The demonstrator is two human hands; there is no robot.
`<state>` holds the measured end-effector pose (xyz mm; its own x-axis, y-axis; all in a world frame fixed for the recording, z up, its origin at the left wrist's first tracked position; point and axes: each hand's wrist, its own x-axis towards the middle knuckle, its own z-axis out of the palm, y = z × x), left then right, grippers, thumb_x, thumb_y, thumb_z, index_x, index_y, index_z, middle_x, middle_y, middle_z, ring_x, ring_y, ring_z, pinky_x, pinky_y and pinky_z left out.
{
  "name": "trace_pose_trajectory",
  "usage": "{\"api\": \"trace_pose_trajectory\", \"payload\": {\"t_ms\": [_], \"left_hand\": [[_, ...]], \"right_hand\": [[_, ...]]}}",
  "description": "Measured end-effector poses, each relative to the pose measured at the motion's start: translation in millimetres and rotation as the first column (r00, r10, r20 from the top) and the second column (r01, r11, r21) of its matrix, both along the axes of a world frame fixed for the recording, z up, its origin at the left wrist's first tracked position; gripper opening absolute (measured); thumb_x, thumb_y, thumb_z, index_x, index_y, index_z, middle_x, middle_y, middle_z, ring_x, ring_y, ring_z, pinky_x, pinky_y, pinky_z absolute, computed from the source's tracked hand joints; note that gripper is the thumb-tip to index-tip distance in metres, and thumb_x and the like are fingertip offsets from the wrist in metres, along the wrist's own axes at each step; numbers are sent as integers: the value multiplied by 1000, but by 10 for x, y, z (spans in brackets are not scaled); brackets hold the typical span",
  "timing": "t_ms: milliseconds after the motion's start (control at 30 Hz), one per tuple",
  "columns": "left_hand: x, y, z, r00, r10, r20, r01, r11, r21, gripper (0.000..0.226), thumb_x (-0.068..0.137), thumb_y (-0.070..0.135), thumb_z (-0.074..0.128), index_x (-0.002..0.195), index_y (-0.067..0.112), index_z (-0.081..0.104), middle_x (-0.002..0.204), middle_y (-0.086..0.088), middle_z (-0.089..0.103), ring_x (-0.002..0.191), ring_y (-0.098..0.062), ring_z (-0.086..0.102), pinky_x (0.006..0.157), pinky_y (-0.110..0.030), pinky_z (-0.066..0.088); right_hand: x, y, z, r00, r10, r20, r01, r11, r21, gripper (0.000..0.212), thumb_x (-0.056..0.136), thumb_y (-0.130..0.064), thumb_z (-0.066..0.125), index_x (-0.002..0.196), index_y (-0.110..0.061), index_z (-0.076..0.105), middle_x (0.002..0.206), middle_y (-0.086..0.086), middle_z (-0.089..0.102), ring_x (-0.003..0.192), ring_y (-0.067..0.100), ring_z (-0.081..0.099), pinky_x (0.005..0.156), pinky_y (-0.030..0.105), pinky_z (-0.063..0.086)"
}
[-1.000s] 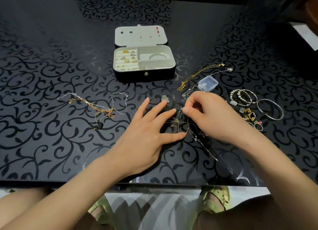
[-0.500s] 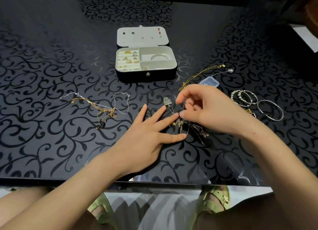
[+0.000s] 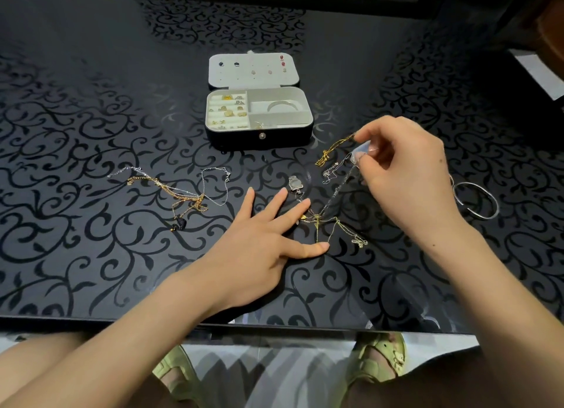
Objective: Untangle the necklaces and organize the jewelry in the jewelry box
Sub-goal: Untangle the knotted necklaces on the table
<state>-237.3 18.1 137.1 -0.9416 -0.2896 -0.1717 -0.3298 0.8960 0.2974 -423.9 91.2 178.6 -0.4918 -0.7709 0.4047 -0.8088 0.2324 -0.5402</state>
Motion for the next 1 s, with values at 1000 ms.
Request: {"api": "trace_pose_trajectory", "payload": {"t_ms": [1000], "left_hand": [[274, -227, -160, 972, 10, -236, -38, 993, -114, 56, 94, 49, 29, 136, 18, 49, 145, 2, 41, 140, -19, 27, 113, -57, 9]], "right_hand": [[173, 400, -31, 961, 273, 36, -208, 632, 747, 20, 91, -25, 50, 71, -27, 51, 80, -14, 51, 83, 13, 53, 72, 28, 40]]}}
